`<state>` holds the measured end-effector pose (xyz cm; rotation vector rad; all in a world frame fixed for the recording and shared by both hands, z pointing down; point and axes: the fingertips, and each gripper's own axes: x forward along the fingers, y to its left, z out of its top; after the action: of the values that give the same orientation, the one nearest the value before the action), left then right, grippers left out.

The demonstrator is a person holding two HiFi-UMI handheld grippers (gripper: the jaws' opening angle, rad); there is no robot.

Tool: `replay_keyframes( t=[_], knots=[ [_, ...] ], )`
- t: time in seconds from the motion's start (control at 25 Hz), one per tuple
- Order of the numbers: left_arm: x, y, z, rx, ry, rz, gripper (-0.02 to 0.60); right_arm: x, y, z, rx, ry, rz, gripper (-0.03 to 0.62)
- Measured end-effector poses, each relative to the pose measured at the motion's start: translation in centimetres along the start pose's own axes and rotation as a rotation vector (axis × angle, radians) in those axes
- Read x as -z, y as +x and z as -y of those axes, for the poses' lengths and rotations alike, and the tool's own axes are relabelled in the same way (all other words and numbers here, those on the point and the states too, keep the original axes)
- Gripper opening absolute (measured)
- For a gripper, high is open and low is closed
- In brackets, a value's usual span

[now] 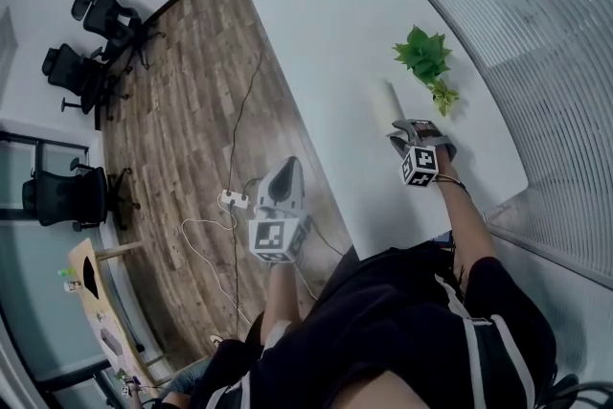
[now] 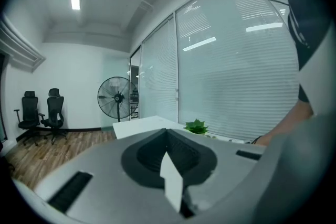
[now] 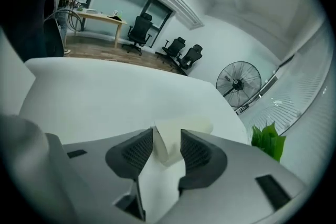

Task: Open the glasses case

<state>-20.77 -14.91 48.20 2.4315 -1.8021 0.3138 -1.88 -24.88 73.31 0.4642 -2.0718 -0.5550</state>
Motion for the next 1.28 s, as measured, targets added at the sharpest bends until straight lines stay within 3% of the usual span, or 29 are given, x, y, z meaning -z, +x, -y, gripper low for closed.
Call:
replay_keyframes(
  t=[0.44, 0.68, 1.0, 1.28],
  knots=[
    [0.6, 0.6, -0.5, -0.002, -0.006, -0.018, 0.000, 0.4, 0.8, 0.3, 0.009, -0.012, -0.027, 0.112],
    [0.2, 1.2, 0.0, 0.017, 0.006, -0.004, 0.000, 0.6, -0.1, 1.2, 0.026, 0.070, -0.001, 0.078],
    [0.0, 1.6, 0.6, 0.037, 0.021, -0.012, 0.000, 3.6, -1.1, 3.6, 0.118, 0.401, -0.004, 0.035],
    [0.0, 1.9, 0.8, 0.040, 0.027, -0.019, 0.000, 7.1, -1.3, 5.4, 0.165, 0.896, 0.080, 0.032]
  ],
)
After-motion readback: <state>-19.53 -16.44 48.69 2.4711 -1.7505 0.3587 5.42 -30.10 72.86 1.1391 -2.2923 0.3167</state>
